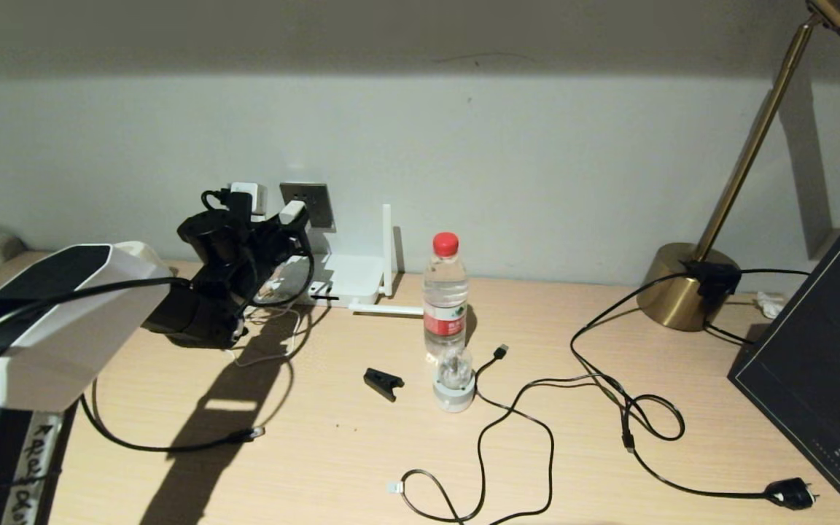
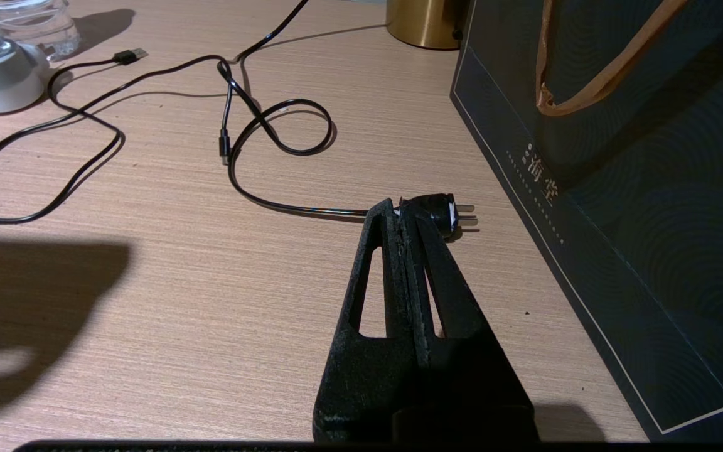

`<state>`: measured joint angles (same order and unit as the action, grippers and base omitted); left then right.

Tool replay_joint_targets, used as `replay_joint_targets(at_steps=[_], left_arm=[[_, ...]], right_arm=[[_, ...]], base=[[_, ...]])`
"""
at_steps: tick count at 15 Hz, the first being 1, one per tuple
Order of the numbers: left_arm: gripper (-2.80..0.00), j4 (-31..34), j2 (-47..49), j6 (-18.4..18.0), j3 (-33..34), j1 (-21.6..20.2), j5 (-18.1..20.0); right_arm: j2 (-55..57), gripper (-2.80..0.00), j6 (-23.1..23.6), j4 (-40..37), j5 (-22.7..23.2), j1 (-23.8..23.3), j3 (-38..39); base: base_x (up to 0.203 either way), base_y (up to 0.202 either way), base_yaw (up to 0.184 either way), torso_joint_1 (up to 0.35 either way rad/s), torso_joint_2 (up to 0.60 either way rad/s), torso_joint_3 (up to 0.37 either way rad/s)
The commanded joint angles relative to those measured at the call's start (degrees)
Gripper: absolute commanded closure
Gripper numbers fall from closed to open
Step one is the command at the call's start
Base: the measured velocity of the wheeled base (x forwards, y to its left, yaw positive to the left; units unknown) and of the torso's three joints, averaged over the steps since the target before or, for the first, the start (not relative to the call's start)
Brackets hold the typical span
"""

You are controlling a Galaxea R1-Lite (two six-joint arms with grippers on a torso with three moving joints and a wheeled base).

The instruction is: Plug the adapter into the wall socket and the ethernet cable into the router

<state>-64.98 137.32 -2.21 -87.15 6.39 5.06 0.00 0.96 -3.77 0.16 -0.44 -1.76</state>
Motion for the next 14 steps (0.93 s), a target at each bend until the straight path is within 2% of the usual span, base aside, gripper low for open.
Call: replay_joint_targets(at_steps=[1, 4, 14], left_arm=[[0.00, -1.4, -0.9, 0.0, 1.5, 0.0, -0.2], [0.00, -3.6, -1.3, -0.1, 3.6, 0.1, -0.3], [0.00, -3.8, -1.7, 0.2, 3.8, 0.6, -0.5]], right_arm=[[0.0, 0.00, 0.0, 0.0, 0.0, 0.0, 0.0], [0.0, 0.00, 0.0, 0.0, 0.0, 0.0, 0.0], [0.1, 0.00, 0.0, 0.0, 0.0, 0.0, 0.0]], base=[[0.000, 0.000, 0.000, 0.000, 0.00, 0.000], [0.000, 0.000, 0.000, 0.000, 0.00, 0.000], [0.000, 0.000, 0.000, 0.000, 0.00, 0.000]])
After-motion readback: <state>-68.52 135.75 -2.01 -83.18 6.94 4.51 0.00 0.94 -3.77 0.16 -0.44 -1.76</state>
